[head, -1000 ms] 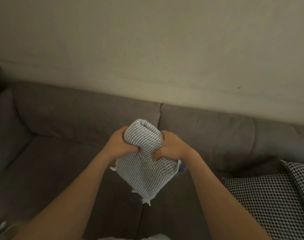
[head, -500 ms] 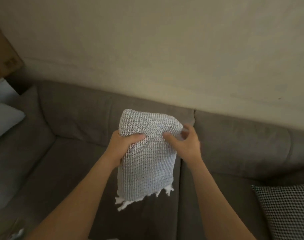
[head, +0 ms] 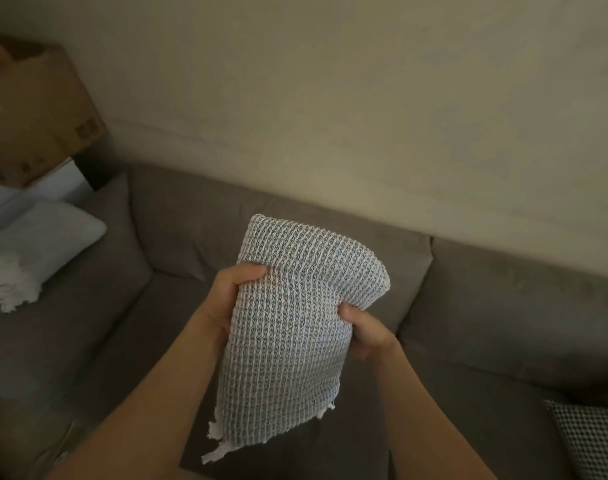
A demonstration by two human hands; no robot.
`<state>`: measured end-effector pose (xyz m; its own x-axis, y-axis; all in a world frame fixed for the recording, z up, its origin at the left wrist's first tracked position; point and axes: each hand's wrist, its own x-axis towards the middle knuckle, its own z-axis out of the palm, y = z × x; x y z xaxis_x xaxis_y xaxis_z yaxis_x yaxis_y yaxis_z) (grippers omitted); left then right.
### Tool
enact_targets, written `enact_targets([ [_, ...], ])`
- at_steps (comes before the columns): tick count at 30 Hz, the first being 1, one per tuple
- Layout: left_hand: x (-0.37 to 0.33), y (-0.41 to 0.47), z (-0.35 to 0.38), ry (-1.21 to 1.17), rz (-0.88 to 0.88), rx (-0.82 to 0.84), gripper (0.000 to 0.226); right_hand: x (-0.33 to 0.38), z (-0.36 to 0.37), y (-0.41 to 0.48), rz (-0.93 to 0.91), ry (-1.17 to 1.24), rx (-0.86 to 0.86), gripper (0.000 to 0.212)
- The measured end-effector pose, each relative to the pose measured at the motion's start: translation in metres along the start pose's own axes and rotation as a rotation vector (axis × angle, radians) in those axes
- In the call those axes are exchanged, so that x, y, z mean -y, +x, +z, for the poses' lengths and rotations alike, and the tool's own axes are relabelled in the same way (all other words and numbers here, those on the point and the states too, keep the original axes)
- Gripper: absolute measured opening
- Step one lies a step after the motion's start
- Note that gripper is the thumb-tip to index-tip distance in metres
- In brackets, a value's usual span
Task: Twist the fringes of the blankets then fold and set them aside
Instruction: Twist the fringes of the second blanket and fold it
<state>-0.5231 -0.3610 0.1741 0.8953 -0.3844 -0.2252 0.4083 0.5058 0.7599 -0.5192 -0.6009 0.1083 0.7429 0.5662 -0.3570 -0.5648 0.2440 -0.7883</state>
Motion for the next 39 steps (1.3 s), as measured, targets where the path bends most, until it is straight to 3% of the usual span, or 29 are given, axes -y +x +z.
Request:
enact_targets([
  [2, -0.006, -0.002, -0.001, -0.025, 0.043, 0.006, 0.043, 0.0, 0.004, 0.007, -0.011, 0.025, 0.045, 0.118],
  [6, -0.021, -0.006, -0.011, -0.071, 0.139, -0.026, 0.045, 0.003, 0.02, 0.028, -0.044, 0.015, 0.082, 0.115],
  [11, -0.033, -0.004, -0.033, -0.113, 0.203, -0.076, 0.067, 0.015, 0.041, 0.052, -0.121, 0.074, 0.115, 0.081],
  [14, -0.048, -0.005, -0.058, -0.147, 0.205, -0.116, 0.07, 0.027, 0.059, 0.072, -0.083, -0.006, 0.104, 0.078],
  [18, -0.079, 0.003, -0.116, -0.078, 0.141, -0.343, 0.095, 0.041, 0.086, 0.107, -0.042, -0.138, -0.005, 0.089],
  [20, -0.106, 0.006, -0.146, 0.111, 0.082, -0.464, 0.114, 0.041, 0.103, 0.133, -0.043, -0.183, -0.053, 0.071],
  [21, -0.121, 0.0, -0.168, 0.216, 0.068, -0.423, 0.11, 0.041, 0.114, 0.147, -0.054, -0.21, -0.051, 0.059],
  [23, -0.146, -0.004, -0.219, 0.211, 0.093, -0.511, 0.065, 0.039, 0.141, 0.179, -0.022, -0.31, -0.03, 0.041],
  [24, -0.156, -0.004, -0.235, 0.211, 0.109, -0.535, 0.053, 0.039, 0.154, 0.192, -0.013, -0.371, 0.006, 0.039],
  [26, -0.17, -0.017, -0.277, 0.234, 0.044, -0.567, 0.048, 0.034, 0.197, 0.23, -0.028, -0.474, 0.036, 0.045],
  [28, -0.192, -0.023, -0.31, 0.198, -0.126, -0.631, 0.044, 0.026, 0.241, 0.275, -0.127, -0.485, -0.098, 0.048],
  [30, -0.202, -0.041, -0.345, 0.101, -0.121, -0.579, 0.047, 0.015, 0.274, 0.314, -0.255, -0.423, -0.231, 0.051],
  [32, -0.225, -0.061, -0.382, 0.176, -0.135, -0.586, 0.055, 0.001, 0.309, 0.358, -0.294, -0.322, -0.288, 0.056],
  [34, -0.243, -0.07, -0.41, 0.273, -0.131, -0.552, 0.069, -0.008, 0.33, 0.389, -0.225, -0.188, -0.361, 0.065],
  [36, -0.262, -0.077, -0.443, 0.48, -0.088, -0.524, 0.08, -0.019, 0.344, 0.42, -0.017, -0.093, -0.369, 0.072],
  [39, -0.287, -0.076, -0.484, 0.83, -0.071, -0.593, 0.089, -0.034, 0.356, 0.45, 0.325, -0.132, -0.194, 0.085],
])
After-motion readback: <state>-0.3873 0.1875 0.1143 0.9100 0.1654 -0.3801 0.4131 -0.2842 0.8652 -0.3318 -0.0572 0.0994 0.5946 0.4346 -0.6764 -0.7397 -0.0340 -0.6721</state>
